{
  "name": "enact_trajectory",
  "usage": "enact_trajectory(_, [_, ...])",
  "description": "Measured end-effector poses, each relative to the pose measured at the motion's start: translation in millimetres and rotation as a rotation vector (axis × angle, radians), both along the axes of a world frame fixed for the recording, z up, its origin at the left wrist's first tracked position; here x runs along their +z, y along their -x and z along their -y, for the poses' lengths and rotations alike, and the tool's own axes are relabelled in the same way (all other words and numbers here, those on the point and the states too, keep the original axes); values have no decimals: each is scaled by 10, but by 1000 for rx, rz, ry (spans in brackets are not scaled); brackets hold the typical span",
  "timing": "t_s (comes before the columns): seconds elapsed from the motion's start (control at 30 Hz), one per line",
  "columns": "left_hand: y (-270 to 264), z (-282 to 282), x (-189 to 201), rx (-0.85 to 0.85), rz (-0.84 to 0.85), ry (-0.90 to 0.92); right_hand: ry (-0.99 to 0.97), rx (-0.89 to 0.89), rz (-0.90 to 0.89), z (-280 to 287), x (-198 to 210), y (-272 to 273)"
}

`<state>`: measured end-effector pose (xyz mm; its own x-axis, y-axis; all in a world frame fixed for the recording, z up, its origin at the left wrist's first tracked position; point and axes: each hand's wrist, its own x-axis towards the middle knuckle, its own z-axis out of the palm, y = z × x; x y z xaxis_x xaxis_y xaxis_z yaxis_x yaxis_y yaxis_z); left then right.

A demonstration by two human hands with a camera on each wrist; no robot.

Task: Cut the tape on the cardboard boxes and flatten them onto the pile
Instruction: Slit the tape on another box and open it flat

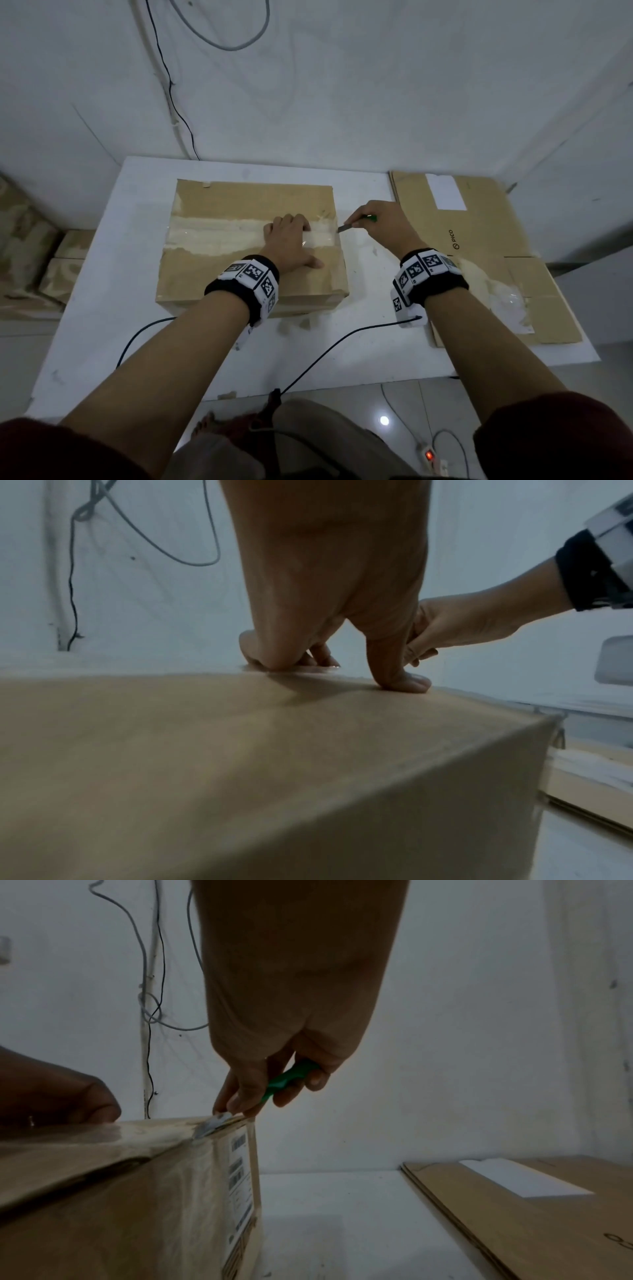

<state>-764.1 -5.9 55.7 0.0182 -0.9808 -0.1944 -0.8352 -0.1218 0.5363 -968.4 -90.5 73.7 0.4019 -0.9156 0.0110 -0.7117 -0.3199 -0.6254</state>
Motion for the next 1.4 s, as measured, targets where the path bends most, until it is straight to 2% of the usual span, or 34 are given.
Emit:
enact_trajectory(0.13, [10,15,18,-20,-45,-25,36,12,119,-50,-50,-70])
enact_trajectory(0.4, [18,-18,0,-35,-76,12,15,20,210,-44,-55,-123])
enact_trajectory(0.67, [28,-48,-2,-54,-90,70,-59,60,102,-95,-64,-96])
enact_trajectory(0.77, [17,-36,-1,-59,-95,79,-71,10,68,-78,-54,-22])
enact_trajectory(0.87, [1,-25,7,-67,-96,81,-80,-44,117,-119,-75,-13])
enact_trajectory(1.0, [-11,-32,9,-78,-106,88,-216,-71,204,-170,-161,17])
enact_trajectory(1.13, [-9,-36,13,-105,-110,101,-331,-77,182,-137,-114,119])
enact_trajectory(1.3, [-6,-25,24,-130,-79,108,-206,-109,164,-194,-117,-7])
enact_trajectory(1.4, [-54,15,84,-57,-76,141,-314,-165,206,-268,-195,-36])
